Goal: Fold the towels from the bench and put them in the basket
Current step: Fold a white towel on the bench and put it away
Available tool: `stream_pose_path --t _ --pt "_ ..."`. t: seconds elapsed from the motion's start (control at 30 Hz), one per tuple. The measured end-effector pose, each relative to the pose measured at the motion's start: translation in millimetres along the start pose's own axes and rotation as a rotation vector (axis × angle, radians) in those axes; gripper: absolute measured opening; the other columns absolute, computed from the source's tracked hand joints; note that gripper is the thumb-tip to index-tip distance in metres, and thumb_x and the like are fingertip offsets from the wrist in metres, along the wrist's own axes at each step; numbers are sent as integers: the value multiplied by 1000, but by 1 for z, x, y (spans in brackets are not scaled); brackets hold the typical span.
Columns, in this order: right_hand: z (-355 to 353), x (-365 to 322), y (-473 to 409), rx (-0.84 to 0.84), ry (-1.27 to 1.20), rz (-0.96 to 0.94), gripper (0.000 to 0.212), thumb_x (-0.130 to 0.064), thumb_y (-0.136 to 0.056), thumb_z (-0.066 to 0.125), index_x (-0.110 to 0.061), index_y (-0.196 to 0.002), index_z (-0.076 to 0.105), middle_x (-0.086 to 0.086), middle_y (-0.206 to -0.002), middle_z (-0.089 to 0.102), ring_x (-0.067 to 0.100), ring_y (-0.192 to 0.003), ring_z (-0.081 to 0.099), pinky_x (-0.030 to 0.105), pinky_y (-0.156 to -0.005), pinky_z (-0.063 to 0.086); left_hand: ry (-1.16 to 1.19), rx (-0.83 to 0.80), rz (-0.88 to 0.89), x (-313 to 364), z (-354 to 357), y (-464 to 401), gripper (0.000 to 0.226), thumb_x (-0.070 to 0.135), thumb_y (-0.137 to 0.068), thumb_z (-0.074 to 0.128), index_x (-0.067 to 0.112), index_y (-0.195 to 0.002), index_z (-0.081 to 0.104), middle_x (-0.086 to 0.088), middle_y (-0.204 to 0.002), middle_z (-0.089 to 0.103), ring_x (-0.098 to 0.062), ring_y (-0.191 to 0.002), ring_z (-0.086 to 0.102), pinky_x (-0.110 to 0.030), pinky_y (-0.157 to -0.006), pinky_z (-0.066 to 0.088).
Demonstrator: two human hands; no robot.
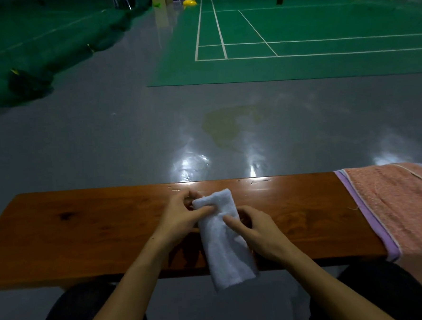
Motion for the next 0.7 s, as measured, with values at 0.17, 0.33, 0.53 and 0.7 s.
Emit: stream_pose_path --t 0.17,0.33,0.53,0.7 --pt "10 -11 -8 -108 -200 28 34 -53 -95 71 -25 -114 71 -5 -108 78 14 -100 75 43 -87 64 150 68 36 12 -11 -11 29 5 -85 84 0 -105 65 -11 -94 78 -16 -86 75 -28 -65 59" --pt "0 -12 -17 -58 -88 -47 20 -35 -93 75 -26 -109 70 -3 -101 74 16 -93 71 47 -82 63 196 167 33 14 -47 -21 32 5 -85 83 -5 -110 64 -12 -92 77 -14 -81 73 -30 -62 61" --pt "4 -20 -12 -19 10 -138 18 -30 -93 75 -26 -110 70 -8 -98 72 15 -91 70 45 -78 62 204 304 70 14 -76 -2 29 13 -83 88 2 -102 69 -11 -89 78 -16 -81 75 -29 -62 61" --pt "15 -59 -3 93 10 -277 21 -30 -97 74 -23 -116 68 -15 -103 69 6 -95 67 22 -74 59 238 451 141 27 -114 35 31 23 -82 89 9 -104 71 -8 -98 78 -22 -90 77 -35 -68 64"
Point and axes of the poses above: each hand's wrist, its own y-axis away from the middle knuckle, its own z-axis out of the palm, x = y × z, the point moved 6 cm from there along -y, towards the middle knuckle
